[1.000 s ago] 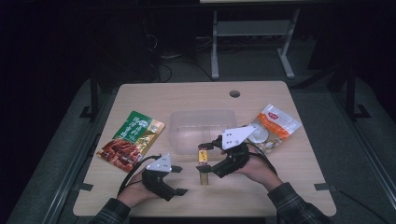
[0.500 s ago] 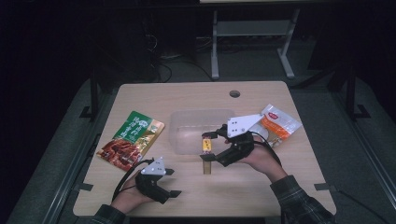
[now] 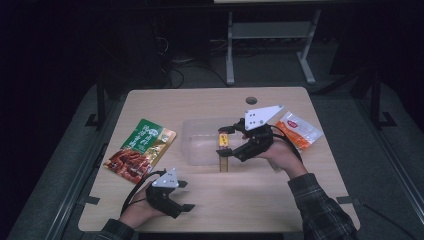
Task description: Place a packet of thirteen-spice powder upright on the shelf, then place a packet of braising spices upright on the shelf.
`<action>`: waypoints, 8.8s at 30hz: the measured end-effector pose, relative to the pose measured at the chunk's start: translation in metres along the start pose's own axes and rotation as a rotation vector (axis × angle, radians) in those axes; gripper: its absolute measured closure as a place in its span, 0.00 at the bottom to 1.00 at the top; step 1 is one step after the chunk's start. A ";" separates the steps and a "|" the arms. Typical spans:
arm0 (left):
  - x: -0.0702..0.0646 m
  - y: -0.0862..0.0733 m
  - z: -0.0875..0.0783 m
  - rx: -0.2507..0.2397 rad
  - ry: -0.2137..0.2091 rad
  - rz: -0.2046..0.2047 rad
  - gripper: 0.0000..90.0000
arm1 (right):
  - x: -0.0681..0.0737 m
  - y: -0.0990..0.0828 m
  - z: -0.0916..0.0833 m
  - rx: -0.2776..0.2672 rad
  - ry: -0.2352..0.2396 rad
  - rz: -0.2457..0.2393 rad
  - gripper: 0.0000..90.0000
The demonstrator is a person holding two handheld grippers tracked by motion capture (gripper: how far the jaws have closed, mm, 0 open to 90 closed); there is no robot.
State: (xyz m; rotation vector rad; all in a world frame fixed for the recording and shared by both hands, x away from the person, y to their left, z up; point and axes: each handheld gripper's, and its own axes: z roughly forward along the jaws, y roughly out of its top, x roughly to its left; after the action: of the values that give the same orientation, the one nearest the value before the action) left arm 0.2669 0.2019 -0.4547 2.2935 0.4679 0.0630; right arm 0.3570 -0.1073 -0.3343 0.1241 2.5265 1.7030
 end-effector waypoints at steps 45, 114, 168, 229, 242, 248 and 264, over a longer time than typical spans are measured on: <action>-0.001 0.000 0.005 0.009 -0.051 0.005 0.20 | -0.077 -0.030 0.025 0.005 0.004 0.035 0.34; 0.001 -0.001 -0.001 0.010 -0.006 -0.005 0.20 | 0.005 -0.052 -0.012 0.185 -0.262 0.182 0.26; 0.141 0.000 -0.073 -0.065 0.476 -0.357 0.99 | 0.086 -0.135 -0.040 0.290 -0.321 0.366 0.22; 0.195 0.006 -0.013 0.047 0.442 -0.427 1.00 | 0.088 -0.136 -0.033 0.322 -0.281 0.339 0.22; 0.159 0.002 -0.015 0.074 0.384 -0.362 1.00 | 0.088 -0.135 -0.033 0.321 -0.285 0.334 0.22; 0.135 -0.003 -0.019 0.096 0.346 -0.316 1.00 | 0.088 -0.135 -0.033 0.321 -0.284 0.332 0.22; 0.068 -0.021 -0.028 0.103 0.257 -0.203 1.00 | 0.087 -0.134 -0.031 0.326 -0.287 0.328 0.22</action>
State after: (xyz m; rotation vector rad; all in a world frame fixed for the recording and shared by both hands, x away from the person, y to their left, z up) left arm 0.3180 0.2585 -0.4569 2.3355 0.8520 0.2397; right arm 0.2647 -0.1761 -0.4499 0.7834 2.6383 1.2245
